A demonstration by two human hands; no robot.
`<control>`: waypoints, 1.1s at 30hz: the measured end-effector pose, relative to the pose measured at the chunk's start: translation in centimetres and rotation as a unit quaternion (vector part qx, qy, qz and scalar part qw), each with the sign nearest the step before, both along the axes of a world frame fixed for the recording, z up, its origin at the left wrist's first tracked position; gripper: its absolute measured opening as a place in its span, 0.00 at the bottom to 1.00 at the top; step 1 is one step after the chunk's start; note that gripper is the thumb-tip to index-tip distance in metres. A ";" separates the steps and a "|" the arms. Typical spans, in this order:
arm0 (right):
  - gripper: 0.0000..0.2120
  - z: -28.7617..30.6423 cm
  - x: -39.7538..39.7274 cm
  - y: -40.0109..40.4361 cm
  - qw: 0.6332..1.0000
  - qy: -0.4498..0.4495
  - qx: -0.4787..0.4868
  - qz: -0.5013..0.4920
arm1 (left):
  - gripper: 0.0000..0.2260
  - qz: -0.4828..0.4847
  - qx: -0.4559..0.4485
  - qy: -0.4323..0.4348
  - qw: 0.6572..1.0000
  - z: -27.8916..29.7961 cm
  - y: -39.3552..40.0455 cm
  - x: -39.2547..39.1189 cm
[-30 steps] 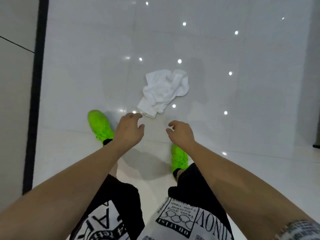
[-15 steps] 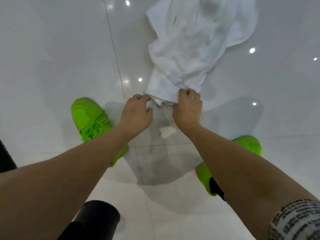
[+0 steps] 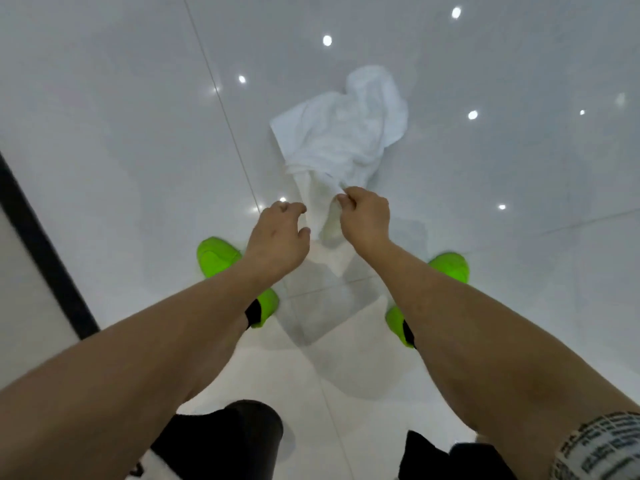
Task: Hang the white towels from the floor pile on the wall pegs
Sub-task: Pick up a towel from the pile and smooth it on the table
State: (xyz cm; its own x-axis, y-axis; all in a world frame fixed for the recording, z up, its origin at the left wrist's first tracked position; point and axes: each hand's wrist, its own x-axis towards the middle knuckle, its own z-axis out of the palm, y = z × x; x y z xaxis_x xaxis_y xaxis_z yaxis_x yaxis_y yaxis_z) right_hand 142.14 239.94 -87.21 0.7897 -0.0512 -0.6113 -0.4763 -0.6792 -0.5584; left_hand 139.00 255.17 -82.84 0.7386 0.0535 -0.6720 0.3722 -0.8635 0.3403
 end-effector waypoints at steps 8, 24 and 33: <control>0.17 28.1 8.4 -8.3 0.989 -0.035 0.086 -0.118 | 0.22 -0.074 -0.017 -0.109 0.991 27.0 -10.2 11.0; 0.18 72.1 13.2 -50.2 0.964 -0.254 -0.040 -0.073 | 0.09 -0.317 -0.055 -0.409 0.854 67.0 -47.2 26.3; 0.11 77.7 11.1 -69.5 0.886 -0.322 -0.194 -0.271 | 0.25 -0.455 -0.184 -0.429 0.758 75.0 -64.4 30.9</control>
State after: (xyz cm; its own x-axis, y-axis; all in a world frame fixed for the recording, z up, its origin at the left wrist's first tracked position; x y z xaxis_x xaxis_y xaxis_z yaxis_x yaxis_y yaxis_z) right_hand 153.22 170.44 -9.51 0.7639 -0.6368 0.1042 -0.4581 -0.6490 -0.6074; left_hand 169.95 190.79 -7.82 0.5314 -0.8149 0.2313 -0.8152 -0.4177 0.4012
